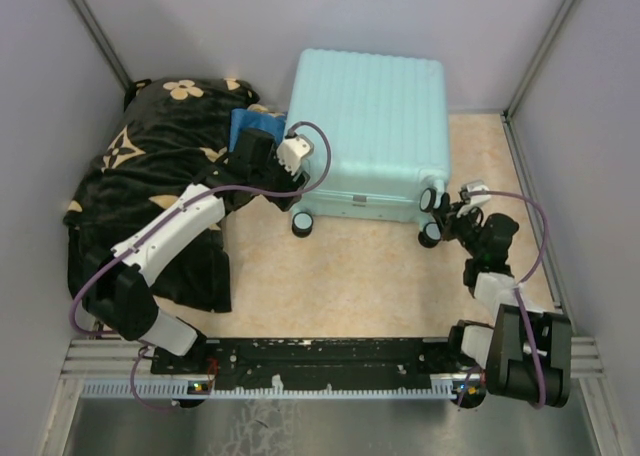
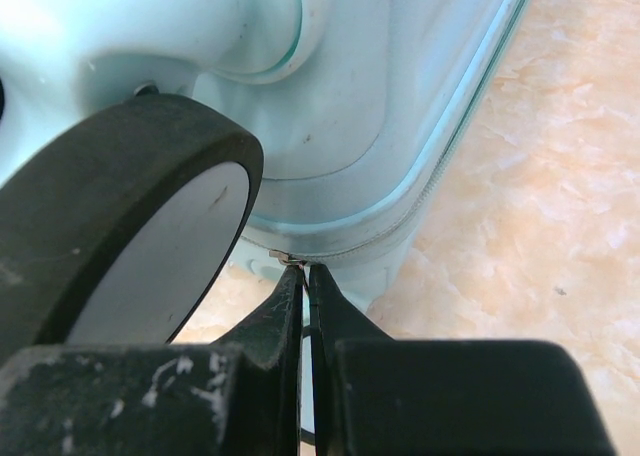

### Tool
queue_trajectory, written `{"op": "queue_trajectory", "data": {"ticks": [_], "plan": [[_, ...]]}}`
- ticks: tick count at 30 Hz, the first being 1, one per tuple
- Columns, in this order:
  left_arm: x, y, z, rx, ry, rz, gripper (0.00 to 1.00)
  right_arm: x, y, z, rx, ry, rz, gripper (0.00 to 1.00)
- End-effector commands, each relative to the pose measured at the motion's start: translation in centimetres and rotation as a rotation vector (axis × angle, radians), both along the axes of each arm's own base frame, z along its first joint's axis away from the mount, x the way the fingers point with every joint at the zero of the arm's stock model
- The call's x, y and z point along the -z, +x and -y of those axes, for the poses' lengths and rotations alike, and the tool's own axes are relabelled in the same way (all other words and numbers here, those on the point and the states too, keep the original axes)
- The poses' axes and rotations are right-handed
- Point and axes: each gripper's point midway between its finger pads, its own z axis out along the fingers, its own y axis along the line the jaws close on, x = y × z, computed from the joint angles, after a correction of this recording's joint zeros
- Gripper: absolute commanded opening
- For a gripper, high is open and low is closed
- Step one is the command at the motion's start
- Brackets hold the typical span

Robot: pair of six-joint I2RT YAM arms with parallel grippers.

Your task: Pack the luggage

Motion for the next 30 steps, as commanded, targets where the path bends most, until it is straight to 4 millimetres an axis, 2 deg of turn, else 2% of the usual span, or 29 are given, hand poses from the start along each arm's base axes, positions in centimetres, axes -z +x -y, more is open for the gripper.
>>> {"op": "queue_trajectory", "data": {"ticks": [1, 6, 9, 13, 19, 22, 23, 25, 26, 30], "plan": [[-1.3, 1.4, -1.7, -0.053, 0.019, 0.062, 0.0, -4.3, 2.9, 6.5, 0.224, -0.163, 0.131, 0.0], [-1.1, 1.9, -2.4, -0.069, 0.024, 0.064, 0.0, -4.8, 3.0, 9.6, 0.244, -0.211, 0.129, 0.0], [-0.9, 2.1, -2.7, -0.069, 0.029, 0.064, 0.0, -5.1, 2.9, 10.3, 0.218, -0.233, 0.138, 0.0], [-0.9, 2.5, -3.2, -0.063, 0.036, 0.075, 0.0, -5.1, 3.3, 9.7, 0.157, -0.259, 0.165, 0.0], [-0.2, 3.4, -4.2, -0.075, 0.039, 0.062, 0.0, -5.3, 6.4, 9.0, 0.062, -0.149, 0.171, 0.0], [-0.3, 4.0, -4.7, -0.074, 0.042, 0.065, 0.0, -5.3, 6.6, 6.8, -0.124, -0.103, 0.098, 0.0], [-0.3, 4.1, -4.8, -0.071, 0.041, 0.07, 0.0, -5.2, 6.1, 5.8, -0.214, -0.097, 0.069, 0.07], [-0.3, 4.6, -5.2, -0.067, 0.043, 0.082, 0.0, -4.5, 4.7, 4.4, -0.351, -0.108, 0.014, 0.29], [-0.3, 4.9, -5.4, -0.068, 0.041, 0.085, 0.0, -4.1, 4.0, 3.9, -0.403, -0.112, -0.003, 0.36], [0.2, 5.6, -6.6, -0.089, 0.037, 0.071, 0.0, -3.0, 2.4, 2.7, -0.495, -0.079, -0.044, 0.54]]}}
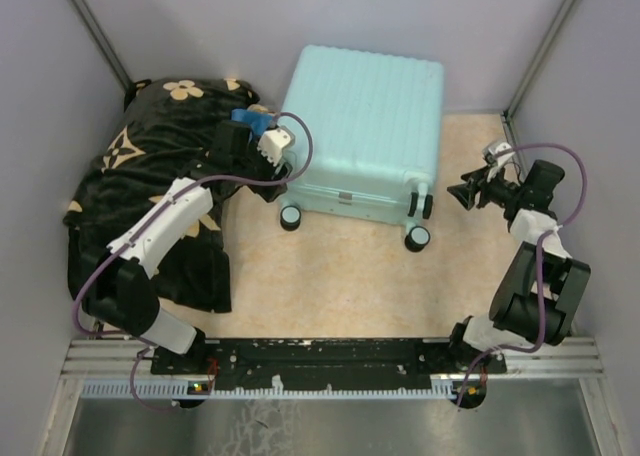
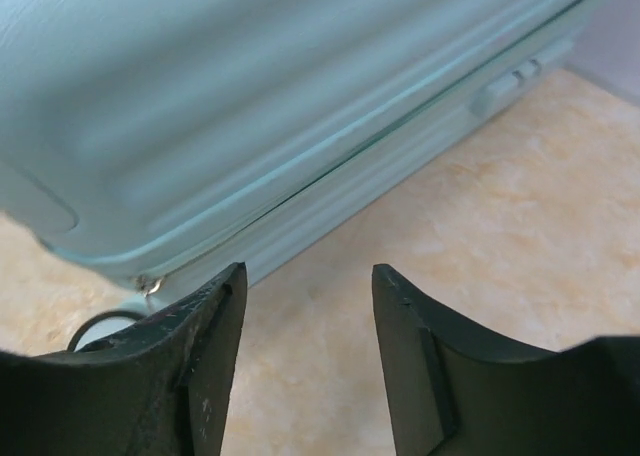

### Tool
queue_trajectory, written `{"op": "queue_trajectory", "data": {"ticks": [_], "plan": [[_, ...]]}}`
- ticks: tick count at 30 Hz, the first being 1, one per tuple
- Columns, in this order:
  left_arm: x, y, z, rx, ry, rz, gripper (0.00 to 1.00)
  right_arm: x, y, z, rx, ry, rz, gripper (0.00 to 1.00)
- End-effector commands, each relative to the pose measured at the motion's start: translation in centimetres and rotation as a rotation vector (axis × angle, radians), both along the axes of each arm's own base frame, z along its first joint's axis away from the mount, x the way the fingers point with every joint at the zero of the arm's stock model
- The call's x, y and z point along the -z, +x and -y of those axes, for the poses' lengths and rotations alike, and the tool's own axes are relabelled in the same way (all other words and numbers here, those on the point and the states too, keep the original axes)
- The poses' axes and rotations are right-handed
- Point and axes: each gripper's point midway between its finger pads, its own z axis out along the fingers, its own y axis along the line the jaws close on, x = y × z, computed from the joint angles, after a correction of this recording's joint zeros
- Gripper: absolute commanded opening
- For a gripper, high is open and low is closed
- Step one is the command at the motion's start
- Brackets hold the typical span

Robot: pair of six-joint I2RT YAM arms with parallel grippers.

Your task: Pack the luggage

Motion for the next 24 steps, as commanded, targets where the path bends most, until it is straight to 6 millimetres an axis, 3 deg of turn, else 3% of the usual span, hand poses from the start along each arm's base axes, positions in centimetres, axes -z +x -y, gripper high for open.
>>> {"op": "queue_trajectory", "data": {"ticks": [1, 6, 12, 17, 21, 24], "plan": [[0.3, 3.3, -3.4, -0.091, 0.054, 0.055, 0.0, 1.8, -3.4, -3.0, -0.201, 0.076, -0.085, 0.56], [0.5, 3.3, -3.4, -0.077, 0.054, 0.05, 0.0, 2.3, -3.4, -4.0, -0.26, 0.103, -0.114, 0.58], [0.8, 3.2, -3.5, -0.075, 0.056, 0.044, 0.0, 3.7, -5.3, -5.3, -0.357, 0.064, -0.142, 0.61], [0.9, 3.1, -3.5, -0.077, 0.052, 0.038, 0.0, 3.4, -3.9, -6.3, -0.331, 0.053, -0.103, 0.6], [1.0, 3.0, -3.4, -0.078, 0.047, 0.031, 0.0, 3.1, -2.8, -7.2, -0.314, 0.05, -0.059, 0.55], [0.8, 3.2, -3.5, -0.086, 0.047, 0.041, 0.0, 3.1, -2.9, -7.9, -0.343, 0.051, -0.061, 0.46]]}}
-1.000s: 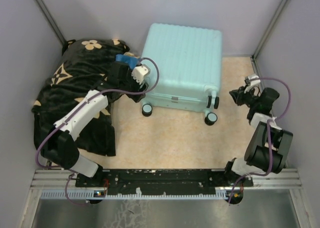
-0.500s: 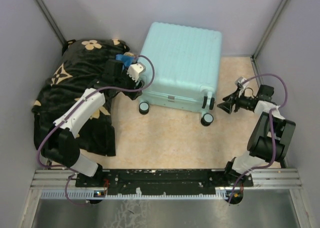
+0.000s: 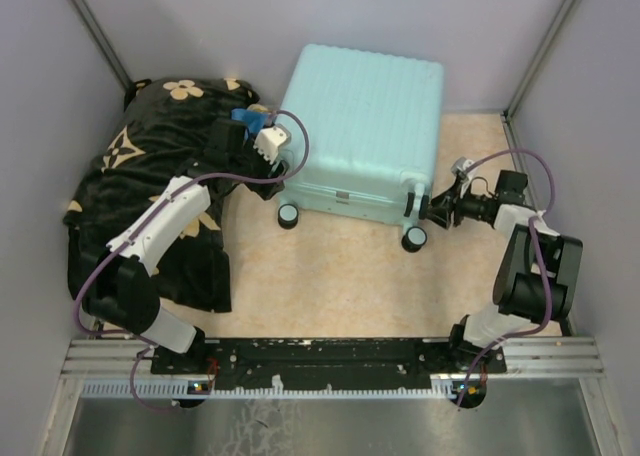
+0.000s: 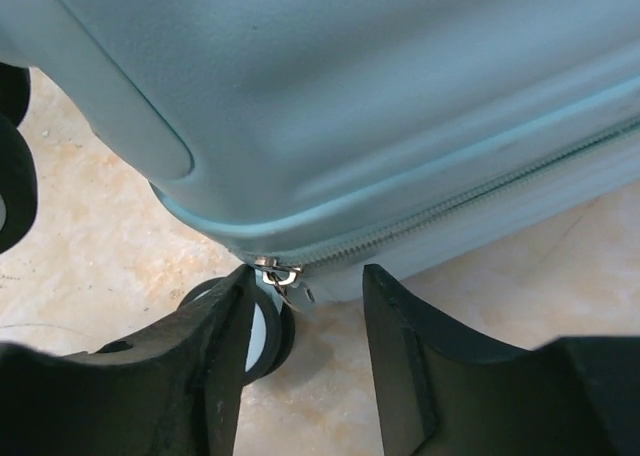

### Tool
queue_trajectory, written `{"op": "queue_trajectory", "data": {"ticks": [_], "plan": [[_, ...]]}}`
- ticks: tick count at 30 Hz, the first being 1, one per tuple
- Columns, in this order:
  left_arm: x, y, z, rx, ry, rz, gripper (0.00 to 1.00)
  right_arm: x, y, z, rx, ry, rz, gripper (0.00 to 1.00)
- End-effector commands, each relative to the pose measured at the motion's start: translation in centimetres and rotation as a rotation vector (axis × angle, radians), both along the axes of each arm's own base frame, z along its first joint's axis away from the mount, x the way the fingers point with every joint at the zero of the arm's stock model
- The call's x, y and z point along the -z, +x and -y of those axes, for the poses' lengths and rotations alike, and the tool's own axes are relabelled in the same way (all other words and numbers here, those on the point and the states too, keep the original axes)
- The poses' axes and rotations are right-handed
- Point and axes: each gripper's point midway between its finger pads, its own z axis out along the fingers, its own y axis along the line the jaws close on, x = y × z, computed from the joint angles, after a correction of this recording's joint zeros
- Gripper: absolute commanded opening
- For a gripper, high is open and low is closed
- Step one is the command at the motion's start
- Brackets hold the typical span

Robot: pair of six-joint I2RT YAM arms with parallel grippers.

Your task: Pack the luggage

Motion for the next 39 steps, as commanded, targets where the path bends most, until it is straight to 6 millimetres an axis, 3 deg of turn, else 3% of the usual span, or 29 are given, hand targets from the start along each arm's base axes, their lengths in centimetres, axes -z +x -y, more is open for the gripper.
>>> {"op": "queue_trajectory", "data": {"ticks": [1, 5, 9, 11, 17, 21, 34, 36, 39], "plan": [[0.6, 2.4, -2.6, -0.089, 0.06, 0.04, 0.0, -2.7, 1.4, -0.7, -0.023, -0.011, 0.12, 0.43], [0.8, 2.4, -2.7, -0.093, 0.063, 0.04, 0.0, -2.8, 0.9, -0.8, -0.017, -0.017, 0.129, 0.27], [1.1, 2.2, -2.9, -0.099, 0.072, 0.037, 0.0, -3.3, 0.8, -0.5, 0.013, -0.028, 0.119, 0.0], [1.2, 2.1, -3.1, -0.099, 0.083, 0.037, 0.0, -3.5, 1.2, 0.5, 0.06, -0.047, 0.117, 0.0], [2.0, 1.8, -3.5, -0.086, 0.107, 0.032, 0.0, -4.0, 4.2, 5.9, 0.224, -0.099, 0.114, 0.0], [2.6, 2.0, -3.7, -0.082, 0.122, 0.027, 0.0, -5.3, 7.1, 7.4, 0.312, -0.095, 0.176, 0.0], [3.5, 2.8, -3.7, -0.074, 0.13, 0.01, 0.0, -8.2, 16.2, 6.0, 0.399, 0.044, 0.277, 0.0], [3.5, 3.0, -3.7, -0.067, 0.124, 0.005, 0.0, -8.3, 16.3, 4.7, 0.363, 0.063, 0.272, 0.0], [3.5, 2.6, -3.0, -0.015, 0.102, -0.023, 0.01, -8.0, 15.0, 2.1, 0.279, 0.095, 0.239, 0.0]]}}
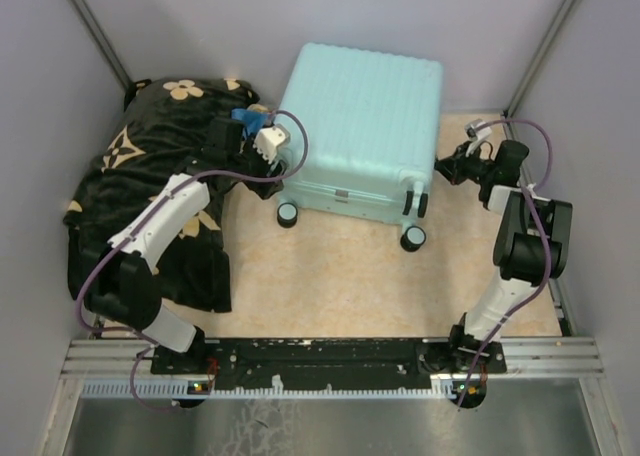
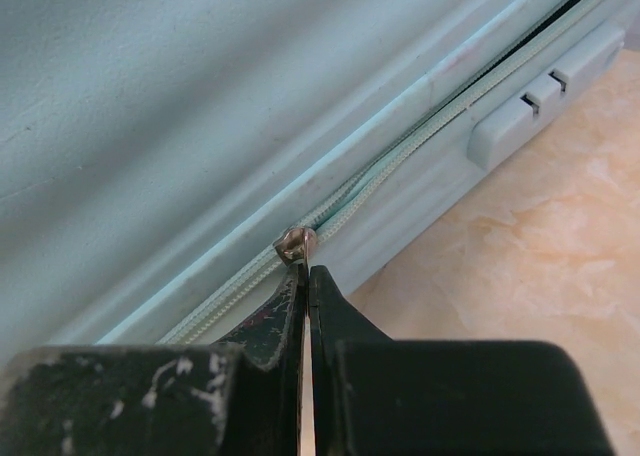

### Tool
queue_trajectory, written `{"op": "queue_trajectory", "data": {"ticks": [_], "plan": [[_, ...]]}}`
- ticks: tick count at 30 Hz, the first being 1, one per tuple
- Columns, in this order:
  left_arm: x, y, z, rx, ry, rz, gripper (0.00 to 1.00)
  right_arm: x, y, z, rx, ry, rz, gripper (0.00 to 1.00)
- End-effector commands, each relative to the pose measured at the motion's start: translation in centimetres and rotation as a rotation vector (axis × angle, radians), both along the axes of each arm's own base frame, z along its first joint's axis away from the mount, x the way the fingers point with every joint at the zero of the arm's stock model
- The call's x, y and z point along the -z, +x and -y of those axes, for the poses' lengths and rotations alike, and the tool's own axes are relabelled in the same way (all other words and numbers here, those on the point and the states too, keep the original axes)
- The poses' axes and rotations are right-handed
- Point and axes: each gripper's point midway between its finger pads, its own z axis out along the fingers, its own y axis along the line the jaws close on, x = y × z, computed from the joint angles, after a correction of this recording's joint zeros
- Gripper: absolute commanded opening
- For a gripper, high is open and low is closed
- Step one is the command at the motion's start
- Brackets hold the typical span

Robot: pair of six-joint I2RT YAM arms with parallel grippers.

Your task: Pack the luggage

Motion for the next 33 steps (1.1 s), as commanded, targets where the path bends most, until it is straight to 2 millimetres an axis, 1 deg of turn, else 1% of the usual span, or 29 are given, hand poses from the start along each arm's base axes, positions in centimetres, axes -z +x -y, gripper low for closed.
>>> {"op": "queue_trajectory", "data": {"ticks": [1, 2, 3, 4, 5, 7, 8, 9, 10, 13, 14, 15, 17, 20, 22, 23, 24, 25, 26, 29, 30, 32, 33], "plan": [[3.0, 1.6, -2.2, 0.004, 0.083, -0.034, 0.13, -6.0, 1.5, -2.2, -0.053, -0.002, 0.198, 0.0], [2.6, 0.6, -1.3, 0.08, 0.055, -0.05, 0.28, -5.6, 0.5, -3.2, -0.078, 0.005, 0.188, 0.0], [1.6, -0.4, -0.3, 0.141, 0.008, -0.057, 0.42, -5.3, -0.2, -3.8, -0.093, 0.007, 0.179, 0.0], [0.2, -1.4, 0.9, 0.205, -0.058, -0.045, 0.55, -4.9, -0.8, -4.3, -0.109, 0.007, 0.17, 0.0], [-1.5, -2.2, 2.0, 0.261, -0.126, -0.017, 0.65, -4.5, -1.4, -4.8, -0.121, 0.006, 0.162, 0.0], [-5.0, -3.7, 3.8, 0.345, -0.254, 0.032, 0.81, -3.8, -2.4, -5.8, -0.149, -0.004, 0.15, 0.0], [-6.7, -4.4, 4.5, 0.376, -0.307, 0.044, 0.87, -3.6, -2.7, -6.1, -0.161, -0.012, 0.147, 0.0], [-8.2, -4.6, 5.1, 0.395, -0.356, 0.039, 0.9, -3.4, -2.9, -6.4, -0.17, -0.018, 0.146, 0.0], [-9.6, -4.3, 5.5, 0.383, -0.396, 0.029, 0.91, -3.3, -3.2, -6.8, -0.179, -0.018, 0.144, 0.0], [-13.6, -2.2, 6.0, 0.312, -0.538, -0.013, 0.92, -3.1, -3.8, -7.8, -0.207, -0.011, 0.133, 0.0], [-15.0, -1.3, 5.9, 0.295, -0.585, 0.006, 0.93, -3.0, -4.0, -8.1, -0.216, -0.01, 0.134, 0.0], [-16.9, 1.3, 5.1, 0.222, -0.617, 0.056, 0.94, -2.8, -4.6, -9.0, -0.242, -0.007, 0.131, 0.0], [-16.7, 4.4, 3.7, 0.125, -0.632, 0.05, 0.93, -2.7, -5.0, -9.5, -0.258, -0.004, 0.126, 0.0], [-16.1, 9.3, 0.6, -0.008, -0.665, 0.043, 0.94, -2.5, -5.9, -10.1, -0.278, -0.003, 0.118, 0.0], [-15.3, 11.9, -0.1, -0.018, -0.68, 0.02, 0.94, -1.8, -6.6, -10.7, -0.296, -0.001, 0.102, 0.0], [-14.5, 12.8, 0.0, -0.008, -0.682, -0.012, 0.94, -2.7, -7.1, -11.0, -0.304, -0.007, 0.125, 0.0], [-13.7, 13.8, 0.3, 0.005, -0.679, -0.046, 0.95, -2.8, -7.6, -11.4, -0.313, -0.006, 0.127, 0.0], [-13.2, 14.4, 0.8, 0.04, -0.68, -0.075, 0.94, -2.8, -8.0, -11.8, -0.322, -0.006, 0.125, 0.0], [-11.2, 15.3, 1.3, 0.071, -0.681, -0.125, 0.95, -2.8, -8.5, -12.2, -0.331, -0.004, 0.122, 0.0], [-9.0, 16.3, 2.4, 0.141, -0.699, -0.182, 0.94, -2.6, -10.1, -13.4, -0.346, -0.003, 0.113, 0.0], [-8.3, 16.4, 2.7, 0.161, -0.707, -0.2, 0.92, -2.5, -10.6, -13.8, -0.348, -0.003, 0.111, 0.0], [-6.3, 16.3, 4.0, 0.172, -0.707, -0.25, 0.88, -2.6, -11.5, -14.3, -0.333, -0.002, 0.113, 0.0], [-5.2, 15.9, 4.8, 0.186, -0.709, -0.286, 0.86, -2.7, -11.8, -14.5, -0.316, 0.002, 0.112, 0.0]]}}
